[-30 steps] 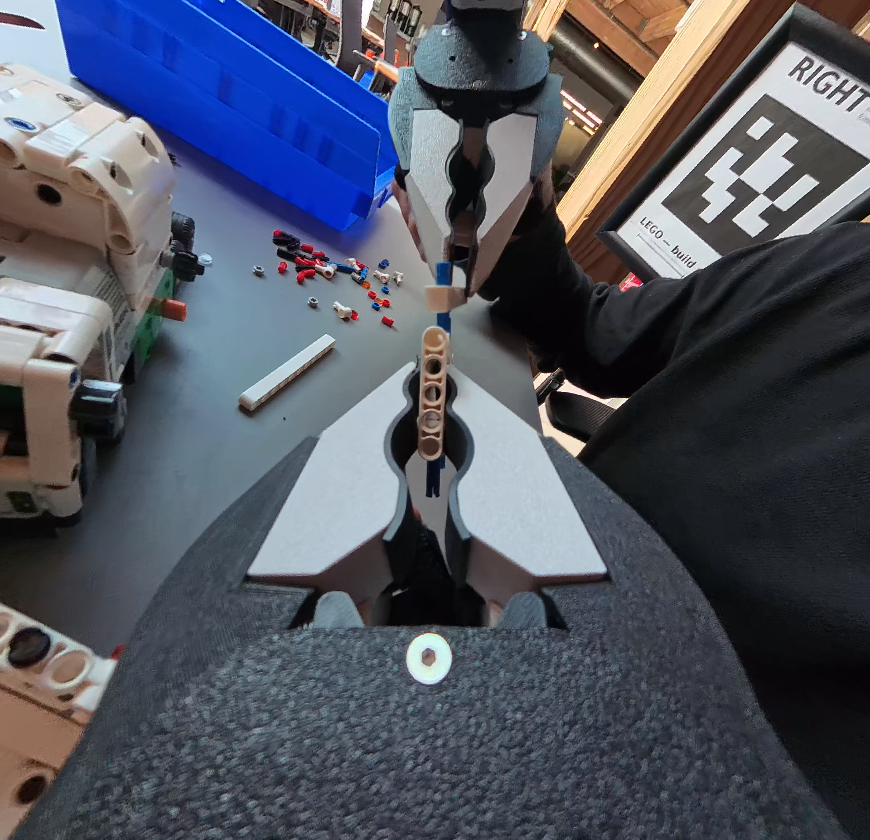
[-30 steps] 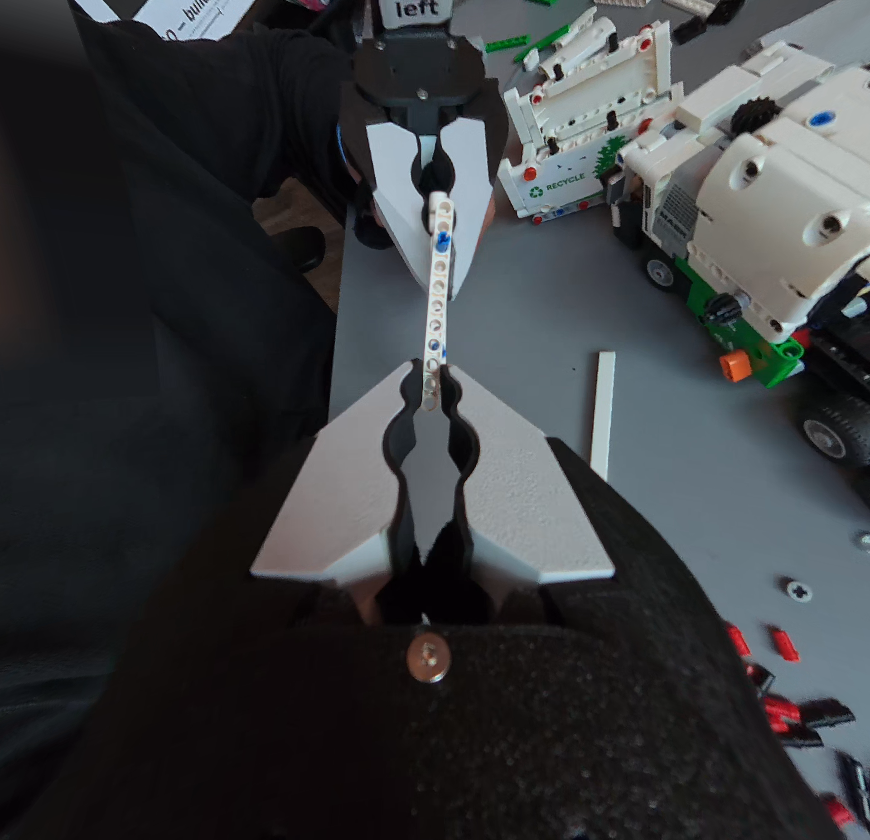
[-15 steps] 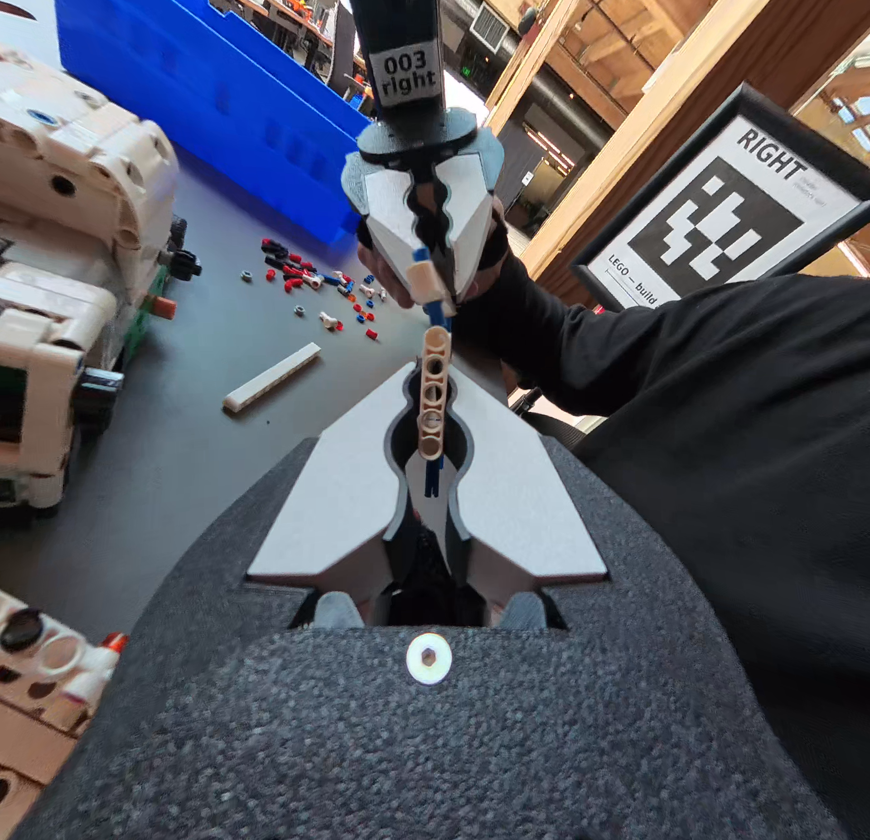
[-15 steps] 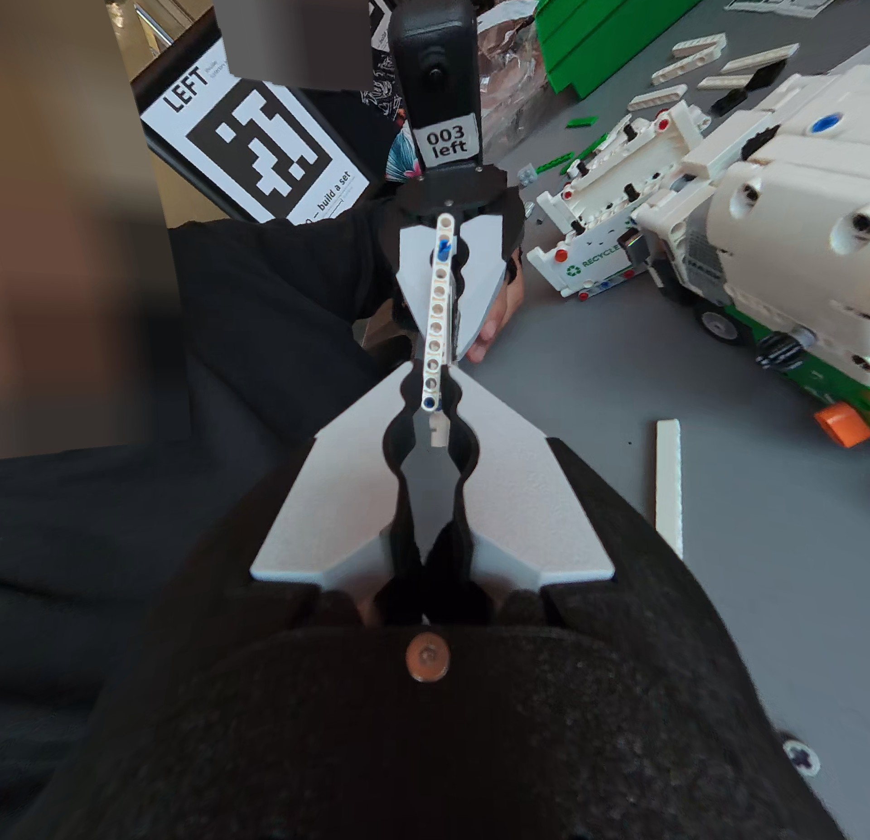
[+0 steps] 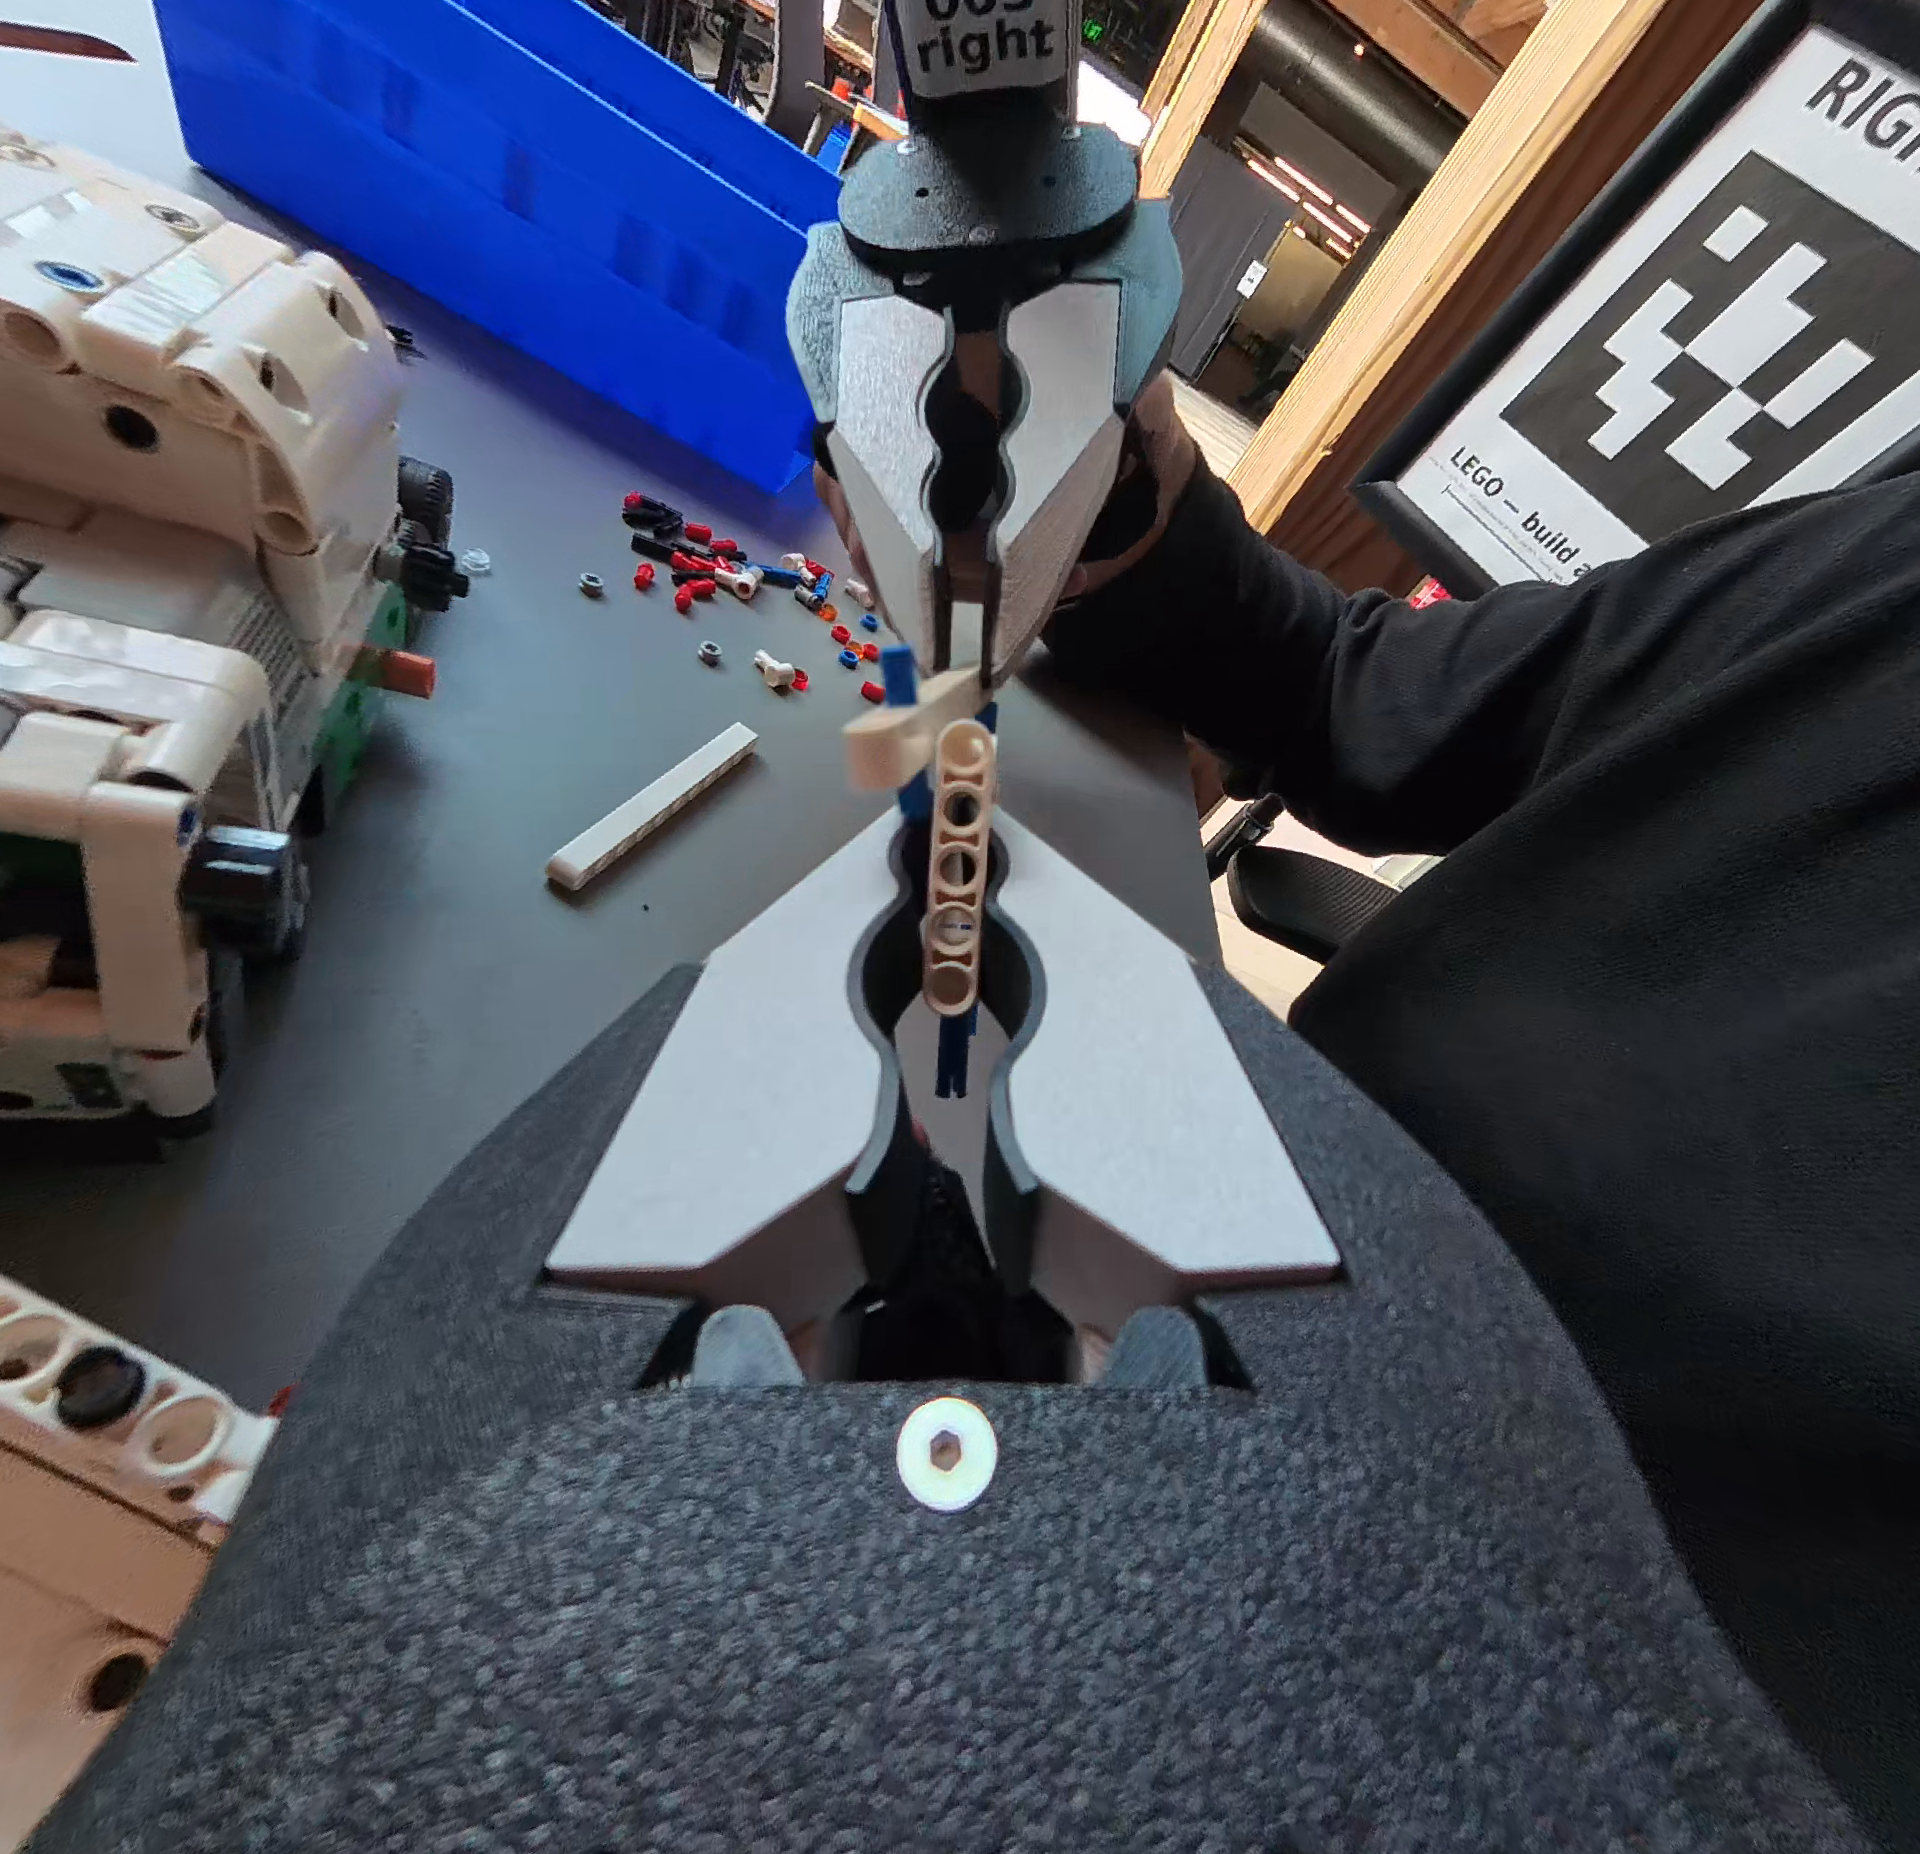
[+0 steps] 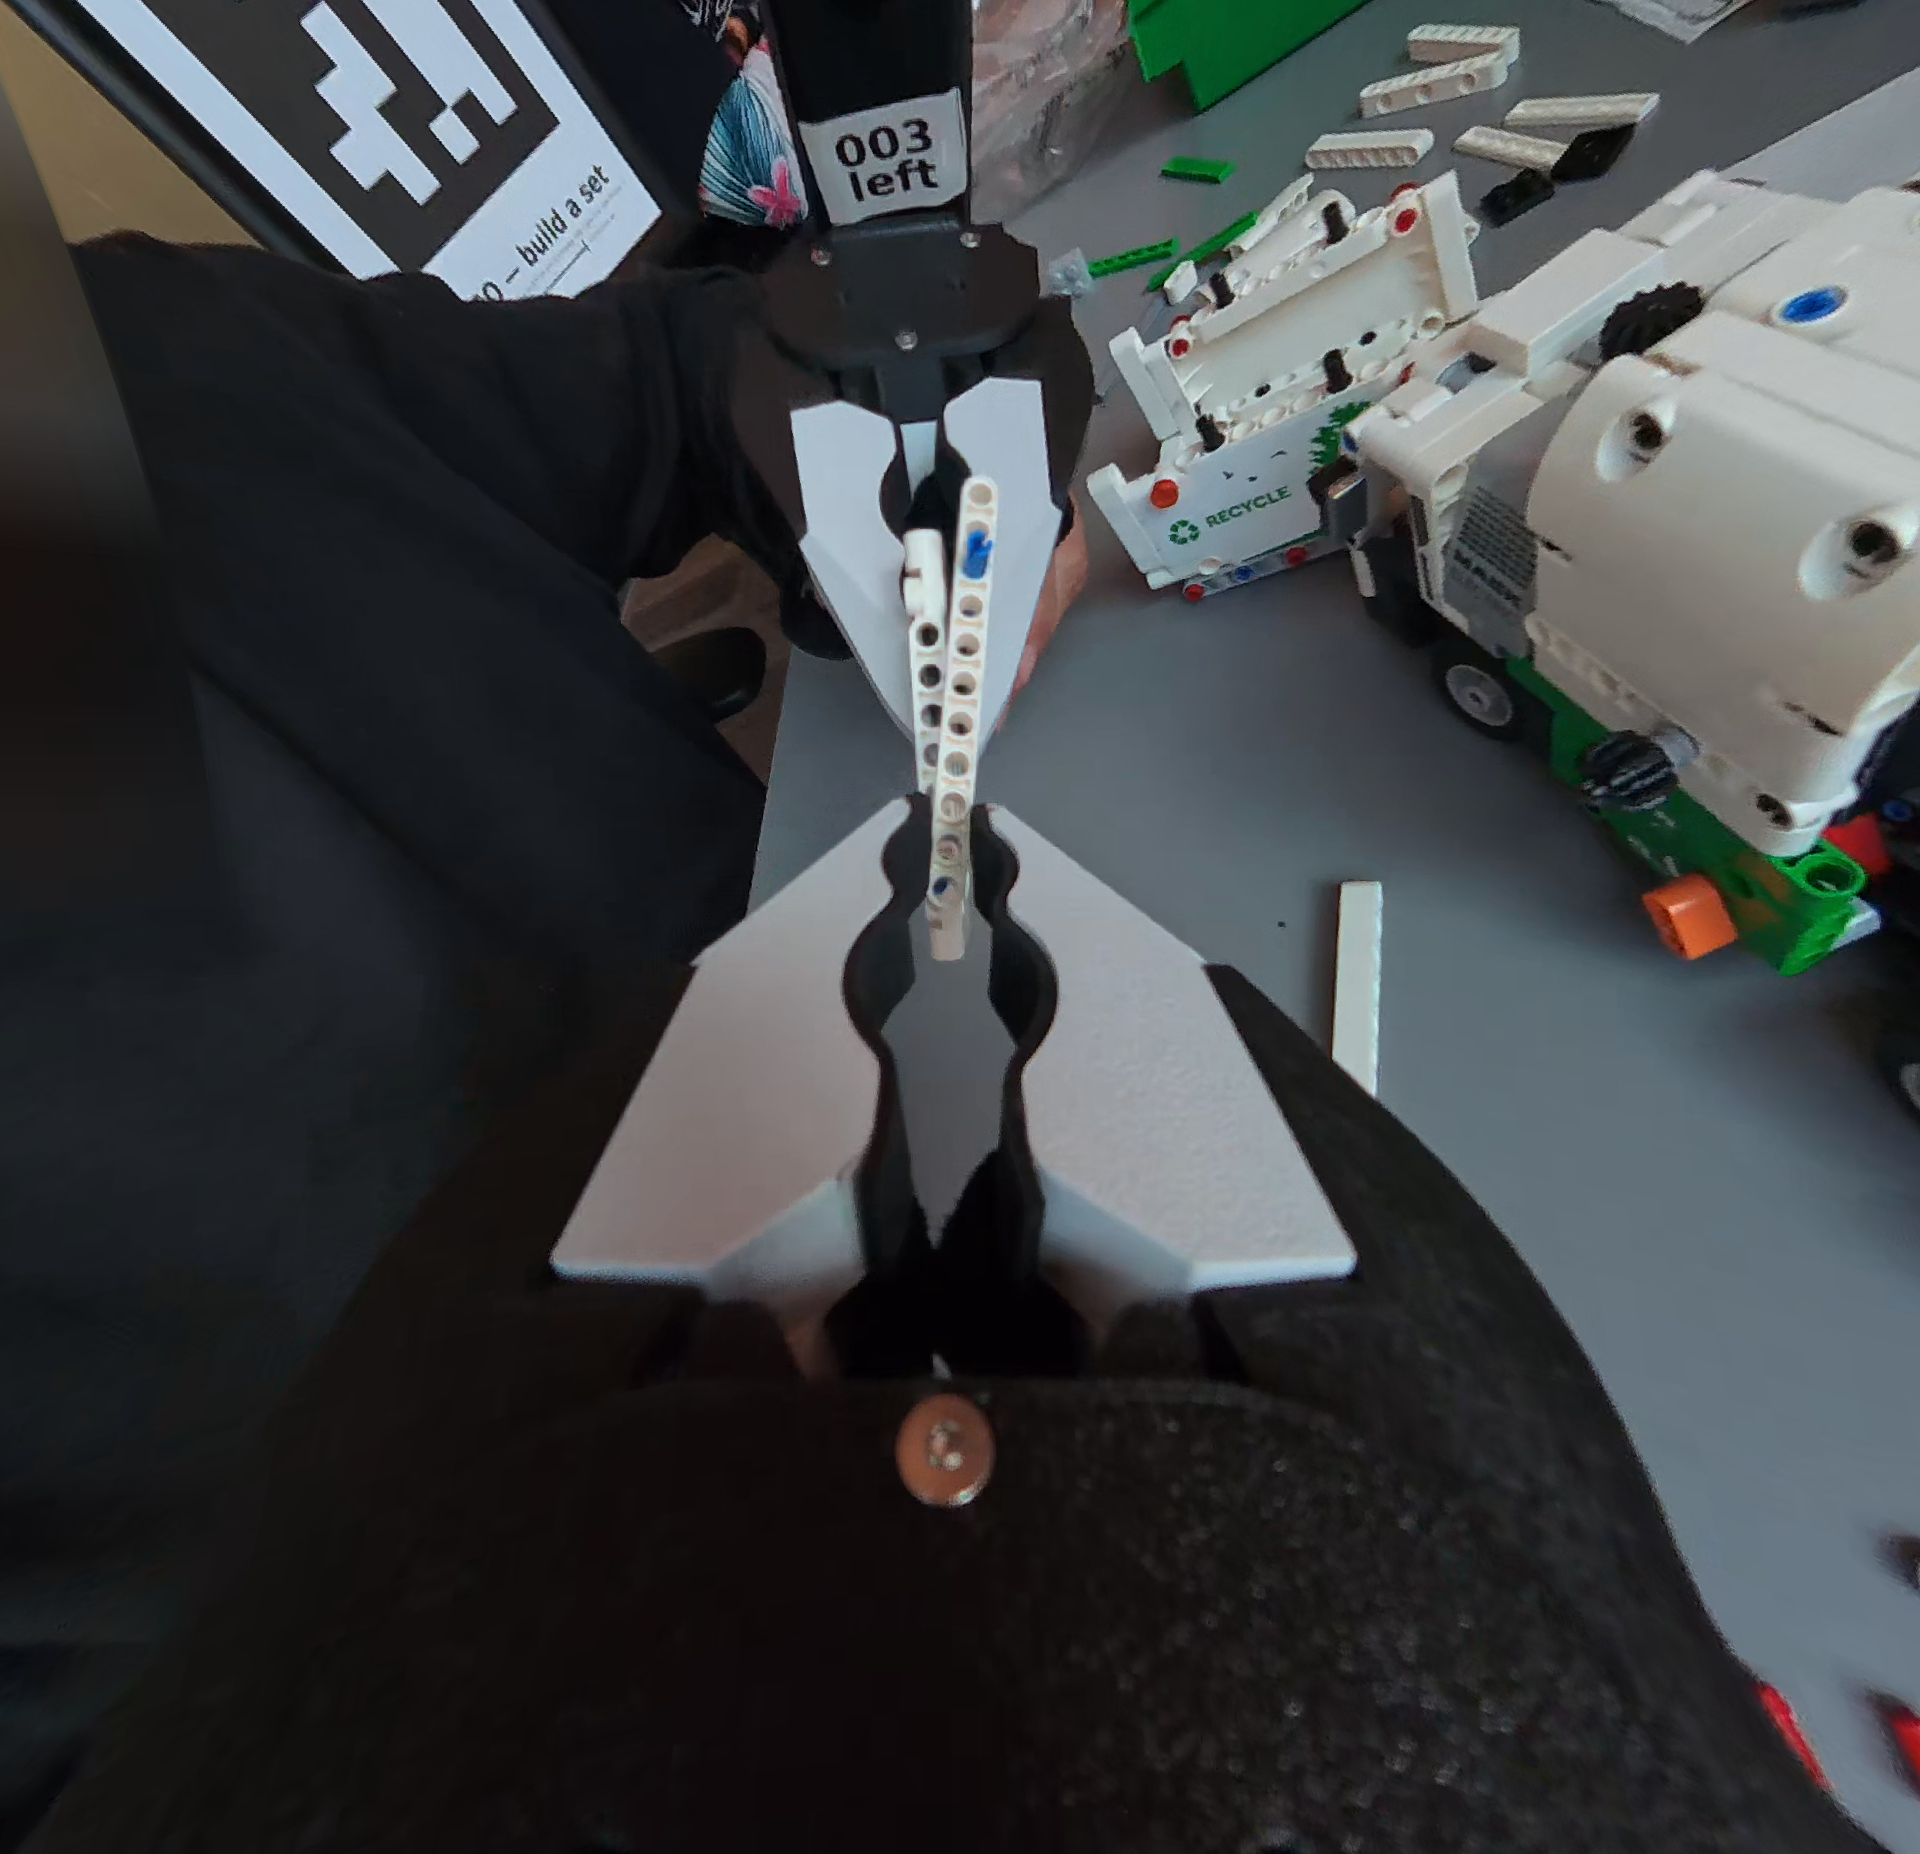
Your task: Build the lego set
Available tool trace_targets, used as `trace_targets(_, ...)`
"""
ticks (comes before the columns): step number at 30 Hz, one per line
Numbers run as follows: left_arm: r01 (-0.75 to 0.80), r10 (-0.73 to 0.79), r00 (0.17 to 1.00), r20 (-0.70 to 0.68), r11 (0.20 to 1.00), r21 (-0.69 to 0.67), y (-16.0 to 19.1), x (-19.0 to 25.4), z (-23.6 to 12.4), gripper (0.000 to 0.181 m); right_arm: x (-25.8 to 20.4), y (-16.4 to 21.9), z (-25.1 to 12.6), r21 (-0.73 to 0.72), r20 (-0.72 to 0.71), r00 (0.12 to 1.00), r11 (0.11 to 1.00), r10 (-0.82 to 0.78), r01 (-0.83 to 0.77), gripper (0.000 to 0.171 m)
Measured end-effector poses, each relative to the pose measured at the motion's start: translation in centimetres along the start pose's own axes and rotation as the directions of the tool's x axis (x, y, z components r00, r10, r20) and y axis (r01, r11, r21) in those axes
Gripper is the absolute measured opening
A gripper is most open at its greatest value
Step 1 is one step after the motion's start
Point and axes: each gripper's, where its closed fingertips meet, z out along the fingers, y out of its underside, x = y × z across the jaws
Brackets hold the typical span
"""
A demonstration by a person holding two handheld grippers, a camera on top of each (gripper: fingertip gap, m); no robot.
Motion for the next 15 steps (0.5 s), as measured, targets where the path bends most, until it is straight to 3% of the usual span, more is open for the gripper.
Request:
trace_targets(9, -0.134, 0.137, 0.990, 0.033, 0.988, -0.072, 1.0, 0.6, 0.5, 0.000, -0.1, 0.3, 0.4, -0.045, -0.058, 0.996, 0.997, -0.064, 0.061, 0.005)
trace_targets(11, -0.148, 0.151, 0.988, 0.022, 0.983, -0.108, 1.6, 0.8, 0.7, 0.000, 0.4, 1.3, -1.1, -0.144, -0.124, 0.986, 0.986, -0.107, 0.088, 0.006)
trace_targets(15, -0.138, 0.127, 0.989, -0.076, 0.976, -0.166, 2.7, 2.0, 0.9, 0.000, 2.8, 7.3, -3.6, -0.462, -0.232, 0.955, 0.885, -0.183, 0.057, 0.006)
